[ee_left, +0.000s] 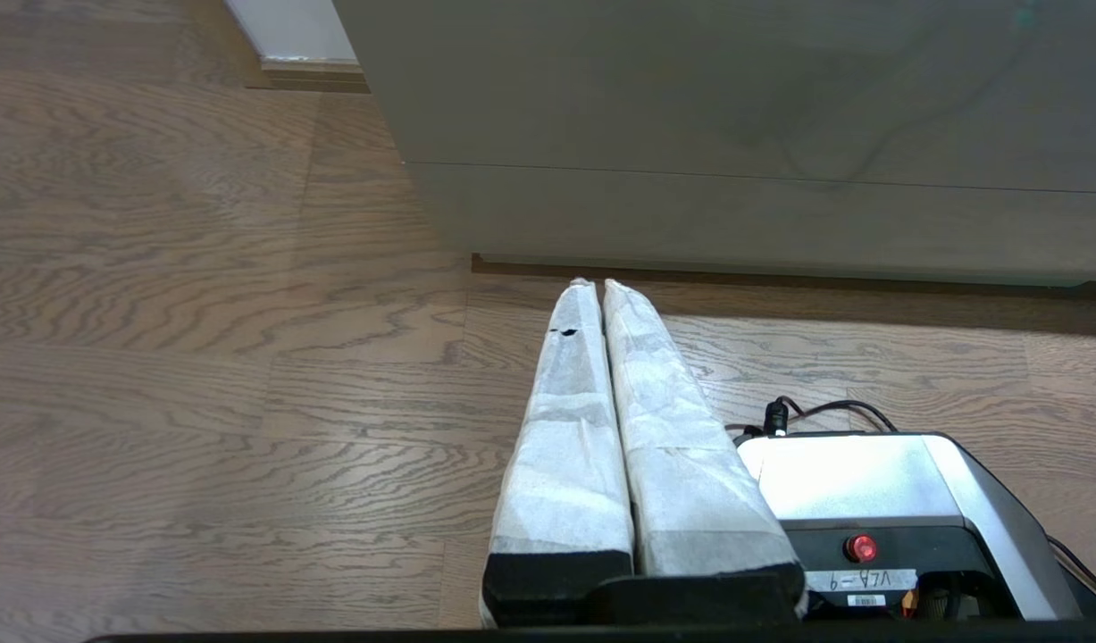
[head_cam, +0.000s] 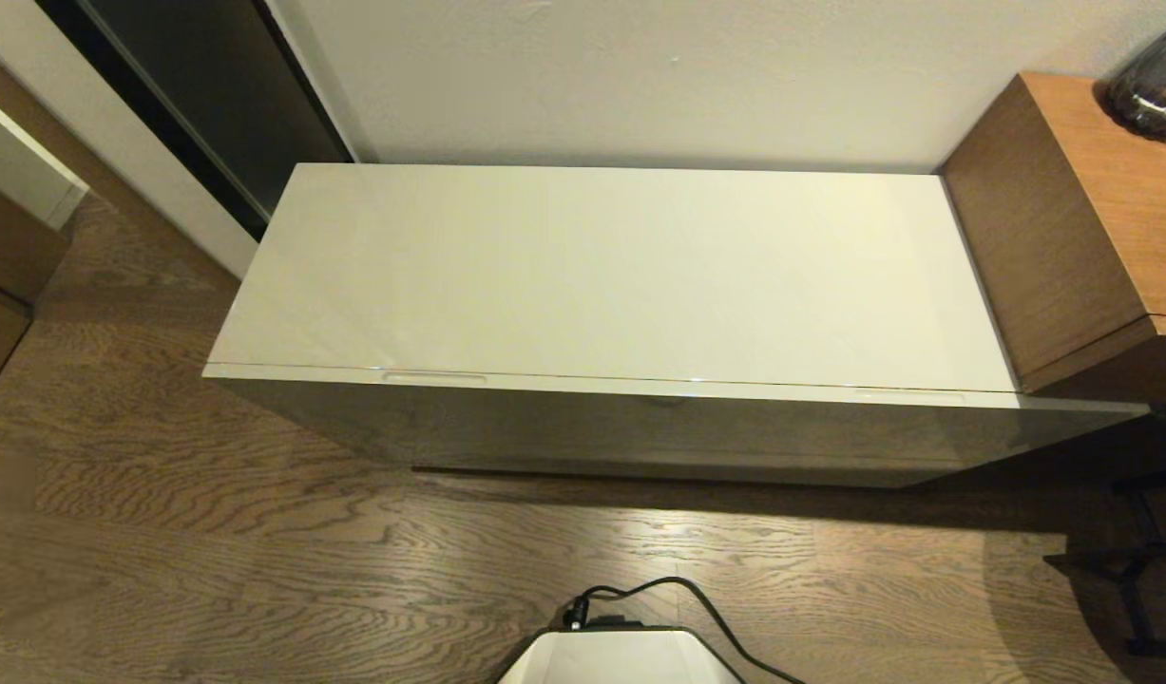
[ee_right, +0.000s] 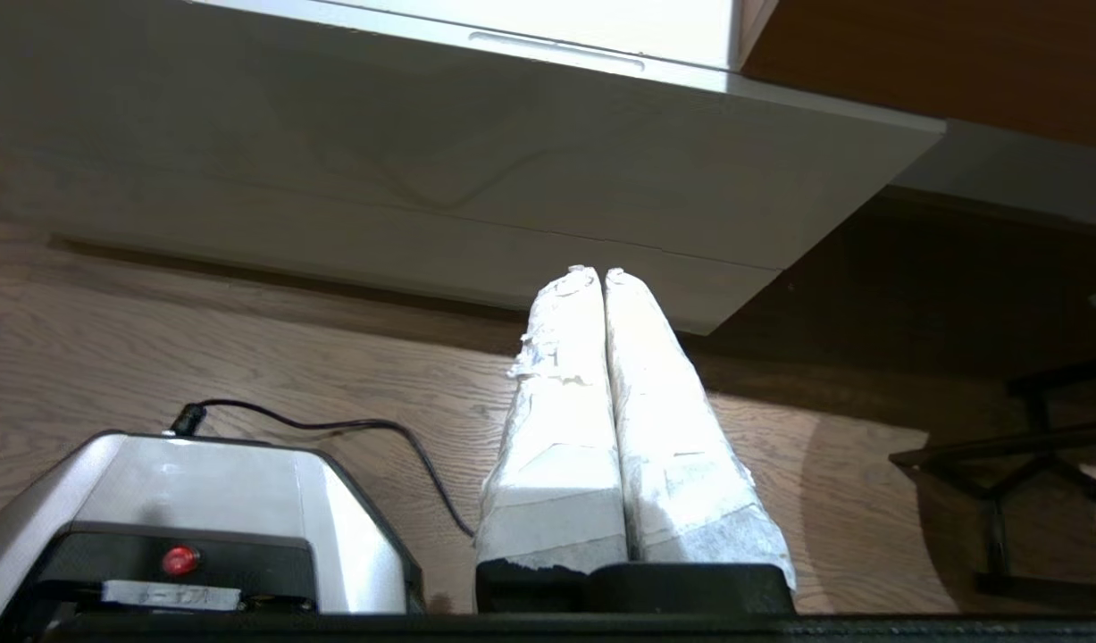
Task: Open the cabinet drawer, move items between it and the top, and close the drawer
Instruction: Open the drawer
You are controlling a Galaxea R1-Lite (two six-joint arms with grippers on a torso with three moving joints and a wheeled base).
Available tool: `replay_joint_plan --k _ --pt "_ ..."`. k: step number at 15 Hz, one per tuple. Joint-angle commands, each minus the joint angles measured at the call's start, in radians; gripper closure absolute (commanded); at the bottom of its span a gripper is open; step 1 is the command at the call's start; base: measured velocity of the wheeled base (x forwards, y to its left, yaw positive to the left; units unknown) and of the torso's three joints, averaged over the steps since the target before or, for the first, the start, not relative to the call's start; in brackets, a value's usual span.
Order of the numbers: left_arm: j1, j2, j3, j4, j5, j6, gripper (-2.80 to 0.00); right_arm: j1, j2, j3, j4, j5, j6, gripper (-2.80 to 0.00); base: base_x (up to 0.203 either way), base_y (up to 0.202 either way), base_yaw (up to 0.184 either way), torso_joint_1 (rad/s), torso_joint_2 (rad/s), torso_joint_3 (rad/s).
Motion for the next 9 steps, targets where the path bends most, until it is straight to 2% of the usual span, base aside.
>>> replay_joint_plan --k 1,3,5,7,9 --pt "0.0 0.002 0.001 0.0 0.0 -0.001 0.0 0.0 0.001 -0.024 0.014 -0.01 -0.008 0.0 0.0 0.0 0.0 0.0 0.0 0.0" --pt "0.001 0.002 0.0 0.0 0.0 -0.001 0.0 0.0 0.002 -0.147 0.114 -0.019 -0.001 0.0 0.0 0.0 0.0 0.0 0.0 0.0" --pt "0.001 0.002 0.0 0.0 0.0 -0.001 0.0 0.0 0.032 -0.289 0.286 -0.008 0.033 0.0 0.0 0.0 0.0 0.0 0.0 0.0" --pt "0.001 0.002 0.002 0.0 0.0 -0.001 0.0 -0.001 0.176 -0.514 0.456 -0.001 0.097 0.0 0.0 0.0 0.0 0.0 0.0 0.0" --pt "0.0 0.002 0.001 0.0 0.0 -0.001 0.0 -0.002 0.384 -0.602 0.576 -0.021 0.132 0.0 0.0 0.0 0.0 0.0 0.0 0.0"
